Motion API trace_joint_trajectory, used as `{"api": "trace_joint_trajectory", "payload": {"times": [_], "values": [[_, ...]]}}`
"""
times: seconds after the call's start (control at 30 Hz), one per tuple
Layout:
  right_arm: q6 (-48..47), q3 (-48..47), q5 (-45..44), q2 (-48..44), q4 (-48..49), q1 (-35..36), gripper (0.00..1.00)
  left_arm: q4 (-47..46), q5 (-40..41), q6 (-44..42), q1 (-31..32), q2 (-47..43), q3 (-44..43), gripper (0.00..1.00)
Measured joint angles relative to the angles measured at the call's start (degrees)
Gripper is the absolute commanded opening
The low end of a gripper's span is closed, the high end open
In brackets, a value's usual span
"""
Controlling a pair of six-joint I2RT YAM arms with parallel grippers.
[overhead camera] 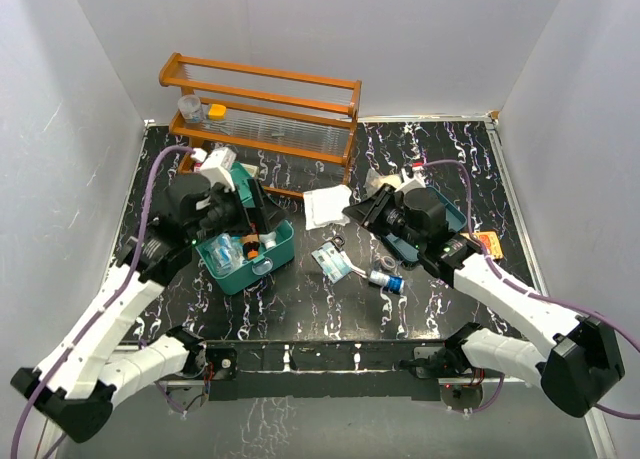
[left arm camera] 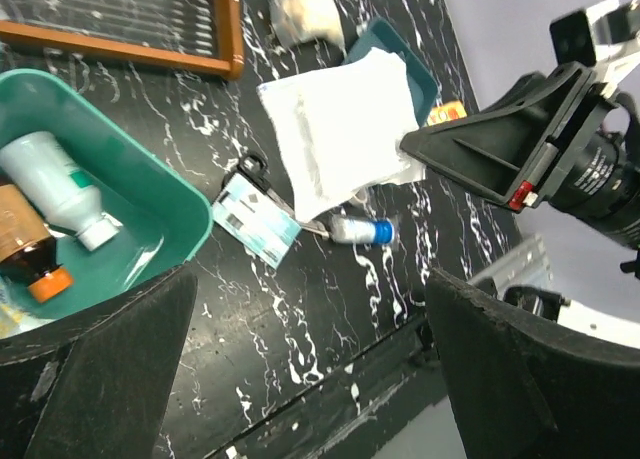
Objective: Organize the medicine kit
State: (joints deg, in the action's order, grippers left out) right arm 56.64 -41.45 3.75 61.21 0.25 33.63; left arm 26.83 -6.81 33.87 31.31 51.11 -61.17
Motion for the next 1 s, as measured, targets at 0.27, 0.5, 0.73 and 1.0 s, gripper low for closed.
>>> {"api": "trace_joint_trajectory", "payload": {"times": [0.27,0.5,0.73,1.0], "values": [[-11.0,-3.3,14.4,1.4,-0.4,0.0,0.09,5.0,-13.3,-7.0,0.0,12.3,-7.5,0.96],[-16.5,-6.5,26.1,7.6,-0.4,-1.2,0.0,6.1,-17.5,-9.5,-0.8,16.3,-7.2,0.96],[-21.7,-7.6,36.9,10.1,-0.8,-3.7,0.0,6.0,-19.6,-12.7,-2.3,16.8,-5.4,0.98],[-30.0,-11.0,47.7,11.1,-3.3,-4.5,0.0,5.6,-26.6,-13.5,-2.7,17.3,-5.3,0.85]]}}
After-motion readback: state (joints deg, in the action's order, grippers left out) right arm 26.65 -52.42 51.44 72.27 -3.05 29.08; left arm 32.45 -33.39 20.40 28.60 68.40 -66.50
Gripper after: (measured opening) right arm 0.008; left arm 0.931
